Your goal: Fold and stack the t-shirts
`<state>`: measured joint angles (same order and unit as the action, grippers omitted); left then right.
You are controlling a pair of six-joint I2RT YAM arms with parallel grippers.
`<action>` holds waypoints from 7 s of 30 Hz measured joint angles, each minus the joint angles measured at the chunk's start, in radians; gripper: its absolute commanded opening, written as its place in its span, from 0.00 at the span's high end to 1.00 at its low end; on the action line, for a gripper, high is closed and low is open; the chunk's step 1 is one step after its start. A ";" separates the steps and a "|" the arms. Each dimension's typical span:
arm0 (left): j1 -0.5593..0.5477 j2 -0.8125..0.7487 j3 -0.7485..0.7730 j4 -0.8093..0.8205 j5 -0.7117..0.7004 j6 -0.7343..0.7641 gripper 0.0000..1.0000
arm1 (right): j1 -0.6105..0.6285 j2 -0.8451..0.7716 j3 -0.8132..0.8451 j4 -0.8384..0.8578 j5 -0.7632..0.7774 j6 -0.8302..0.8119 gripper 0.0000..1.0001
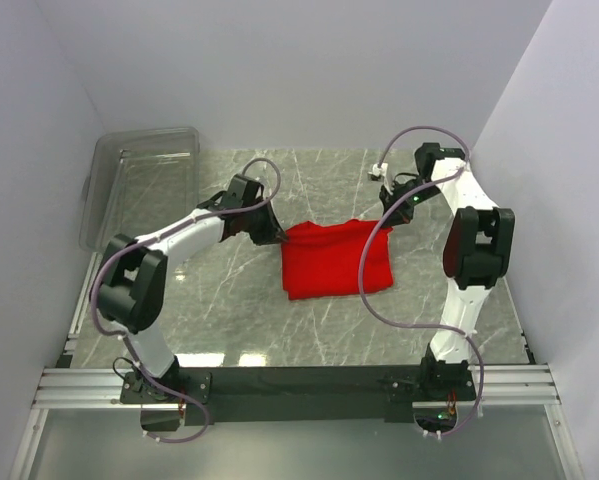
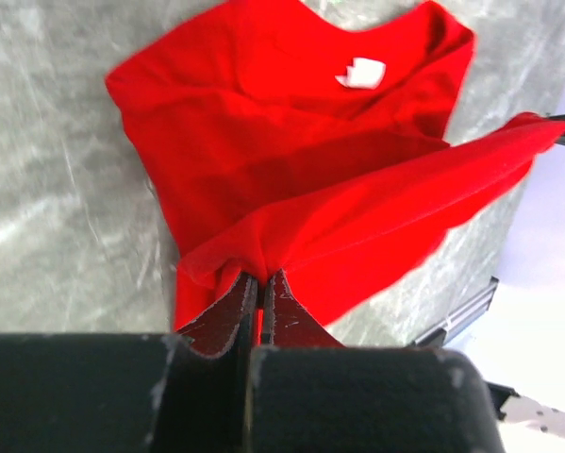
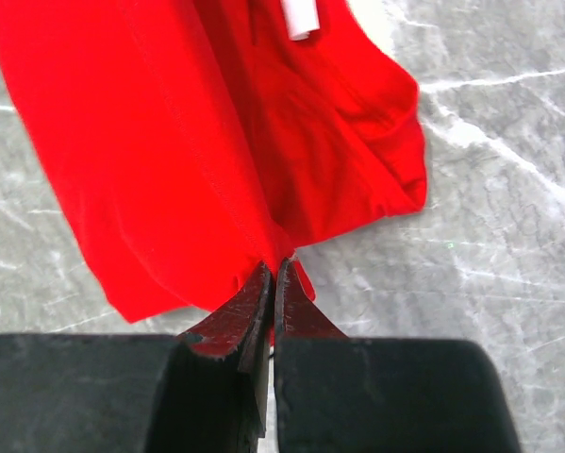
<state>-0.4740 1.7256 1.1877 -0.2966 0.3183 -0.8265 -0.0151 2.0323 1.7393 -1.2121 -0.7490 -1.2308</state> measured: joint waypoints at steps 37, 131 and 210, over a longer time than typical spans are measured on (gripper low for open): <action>0.075 0.050 0.093 0.071 -0.184 -0.026 0.48 | 0.050 0.072 0.050 0.524 0.144 0.710 0.81; -0.118 0.005 -0.359 0.367 0.144 0.024 0.48 | 0.023 -0.077 -0.403 0.352 0.121 0.646 1.00; -0.119 -1.041 -0.627 -0.049 -0.454 -0.110 0.16 | -0.364 0.346 0.370 0.415 0.393 1.199 0.99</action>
<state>-0.5926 0.6849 0.5610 -0.3454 -0.1356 -0.9367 -0.3790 2.3779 2.1094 -0.7975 -0.3565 -0.0315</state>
